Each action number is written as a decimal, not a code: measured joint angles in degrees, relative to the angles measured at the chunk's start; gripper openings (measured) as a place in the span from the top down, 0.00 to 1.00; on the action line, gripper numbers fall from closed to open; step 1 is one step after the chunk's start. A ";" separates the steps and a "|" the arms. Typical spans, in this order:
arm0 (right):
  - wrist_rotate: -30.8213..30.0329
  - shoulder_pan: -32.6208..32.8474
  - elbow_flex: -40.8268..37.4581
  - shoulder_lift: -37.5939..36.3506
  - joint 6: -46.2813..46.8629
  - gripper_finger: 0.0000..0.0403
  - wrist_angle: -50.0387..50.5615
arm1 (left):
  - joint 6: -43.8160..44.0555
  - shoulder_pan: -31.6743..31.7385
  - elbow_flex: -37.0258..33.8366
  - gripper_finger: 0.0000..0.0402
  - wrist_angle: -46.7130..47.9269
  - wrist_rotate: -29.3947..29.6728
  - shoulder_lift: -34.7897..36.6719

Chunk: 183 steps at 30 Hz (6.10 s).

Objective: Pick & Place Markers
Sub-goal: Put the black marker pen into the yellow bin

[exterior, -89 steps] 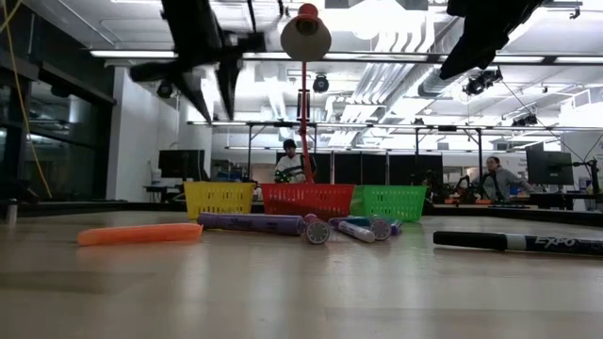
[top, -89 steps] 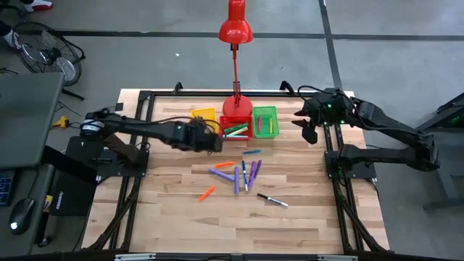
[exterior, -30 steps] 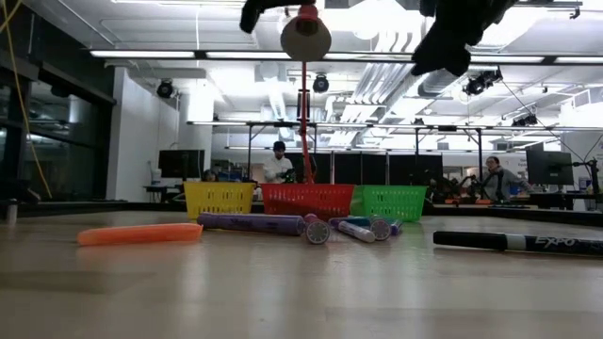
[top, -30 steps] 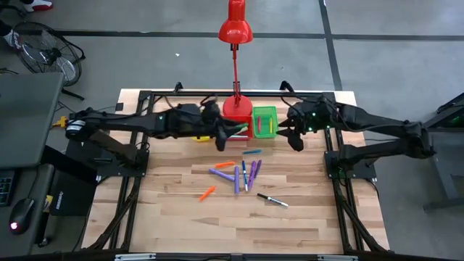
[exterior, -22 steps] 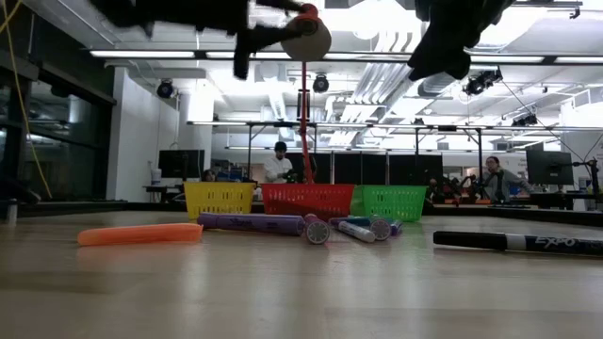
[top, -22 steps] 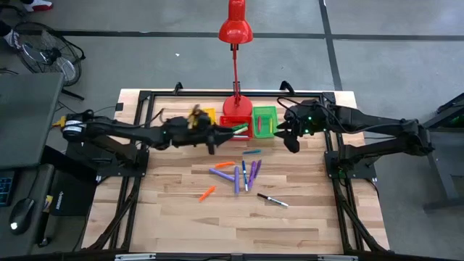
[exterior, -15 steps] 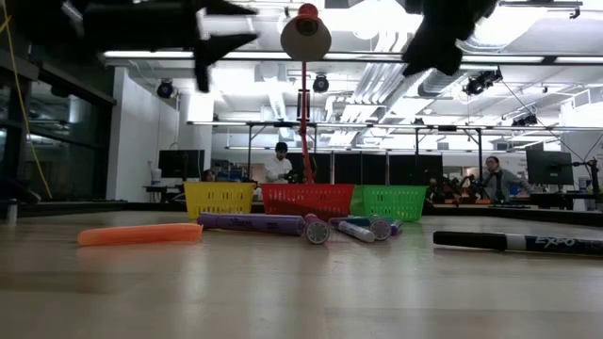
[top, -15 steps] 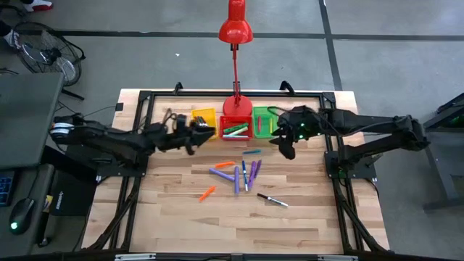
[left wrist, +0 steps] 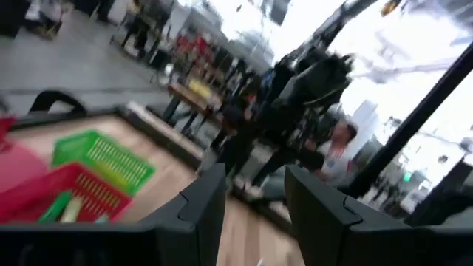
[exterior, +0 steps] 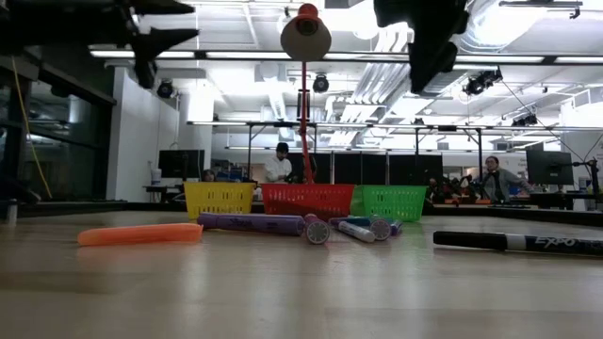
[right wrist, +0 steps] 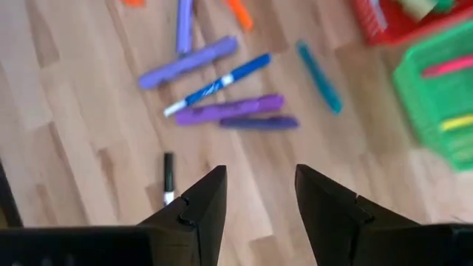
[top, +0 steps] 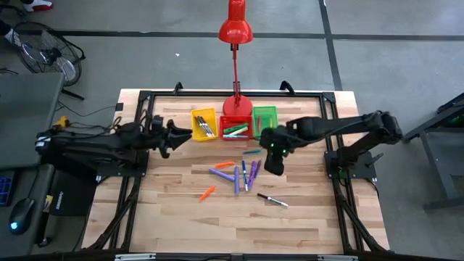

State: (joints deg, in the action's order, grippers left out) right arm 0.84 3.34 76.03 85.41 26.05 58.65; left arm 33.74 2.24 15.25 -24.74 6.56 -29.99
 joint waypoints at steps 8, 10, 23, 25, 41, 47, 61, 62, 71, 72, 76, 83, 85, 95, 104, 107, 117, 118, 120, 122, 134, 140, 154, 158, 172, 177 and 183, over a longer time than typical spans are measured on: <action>-1.59 8.44 -0.09 3.70 9.80 0.63 2.84 | -1.47 0.00 -0.04 0.66 17.00 -0.10 13.37; -0.26 10.66 -1.80 4.27 12.56 0.63 1.24 | -1.93 0.00 -0.04 0.66 19.26 -0.07 15.61; -1.82 25.54 -15.67 4.21 28.51 0.63 -10.89 | -2.19 0.00 -0.04 0.66 25.19 -0.45 19.86; -0.97 26.77 -17.68 4.21 30.60 0.63 -12.59 | -2.19 0.00 -0.04 0.66 25.17 -0.75 19.86; -1.58 30.54 -25.88 6.52 30.90 0.63 -27.25 | -2.12 0.00 -0.04 0.66 25.12 -1.93 19.86; -0.94 30.60 -24.41 12.19 31.33 0.63 -28.49 | -2.01 0.00 -0.04 0.66 25.16 -2.79 19.86; -4.44 30.42 -23.17 16.34 33.00 0.66 -25.91 | -2.07 0.00 -0.04 0.66 26.21 -3.10 19.86; -4.49 30.40 -23.17 16.34 32.47 0.67 -25.68 | -2.19 0.00 -0.04 0.66 26.57 -3.10 19.86; -6.18 30.40 -23.41 16.34 26.13 0.82 -25.28 | -2.30 0.00 -0.02 0.66 29.16 -3.12 19.84; -6.12 30.40 -23.41 16.34 25.31 0.83 -25.22 | -2.30 0.00 -0.02 0.66 29.21 -3.12 19.84; -5.82 30.44 -23.41 16.34 23.39 0.92 -25.01 | -2.41 0.00 -0.02 0.66 29.21 -3.12 19.84; -5.36 30.42 -23.41 16.34 23.30 0.95 -25.00 | -2.01 0.00 -0.02 0.66 29.21 -3.14 19.84; -5.07 30.42 -23.38 16.33 24.53 0.95 -24.73 | -2.01 0.00 -0.02 0.66 29.21 -3.16 19.84; -5.56 30.03 -23.73 14.77 27.96 0.96 -23.53 | -1.97 -0.01 -0.02 0.66 29.19 -3.16 19.84; -4.53 29.61 -23.67 13.97 28.10 0.96 -23.36 | -1.79 -0.02 0.00 0.66 29.17 -3.16 19.84; -4.60 29.61 -23.75 12.71 28.12 0.96 -23.31 | -1.73 -0.02 0.00 0.66 29.17 -3.16 19.84; -7.91 29.35 -23.82 7.90 30.51 0.96 -18.61 | -1.60 -0.02 0.00 0.66 29.17 -3.14 19.84; -8.07 29.12 -23.82 7.37 30.52 0.96 -18.72 | -1.60 -0.01 0.00 0.66 29.17 -3.14 19.84; -9.15 28.46 -23.78 6.28 30.53 0.96 -19.05 | -1.59 -0.01 0.00 0.66 29.16 -3.13 19.84; -10.03 27.76 -23.80 5.16 30.51 0.96 -19.03 | -1.38 -0.01 0.00 0.66 29.14 -3.07 19.84; -16.49 19.46 -23.69 -1.88 21.60 0.96 -29.60 | -0.53 -0.01 0.00 0.66 29.14 -2.04 19.66; -18.88 14.29 -23.67 -3.79 14.44 0.96 -38.34 | -0.50 -0.01 0.00 0.66 28.22 -1.94 19.03; -19.51 4.18 -23.58 -4.05 -0.05 0.96 -64.08 | -4.14 -0.02 1.42 0.66 7.85 2.92 0.34; -17.82 2.33 -23.58 -4.05 -2.80 0.96 -67.88 | -7.47 -0.01 3.19 0.65 2.83 4.09 -4.99; -9.91 -2.67 -23.58 -4.07 -6.88 0.96 -75.45 | -16.98 -0.02 20.62 0.44 -2.36 3.26 -29.79; -6.96 -3.81 -23.58 -4.49 -9.09 0.96 -76.90 | -16.97 -0.02 25.60 0.44 -2.29 3.21 -34.63; -3.37 -5.29 -23.56 -4.97 -11.20 0.96 -76.97 | -15.28 -0.02 29.45 0.44 -2.93 3.00 -38.49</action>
State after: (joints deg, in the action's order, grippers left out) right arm -2.53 -1.95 52.47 80.44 14.85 -18.33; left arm 18.46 2.22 44.70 -27.67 9.56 -68.48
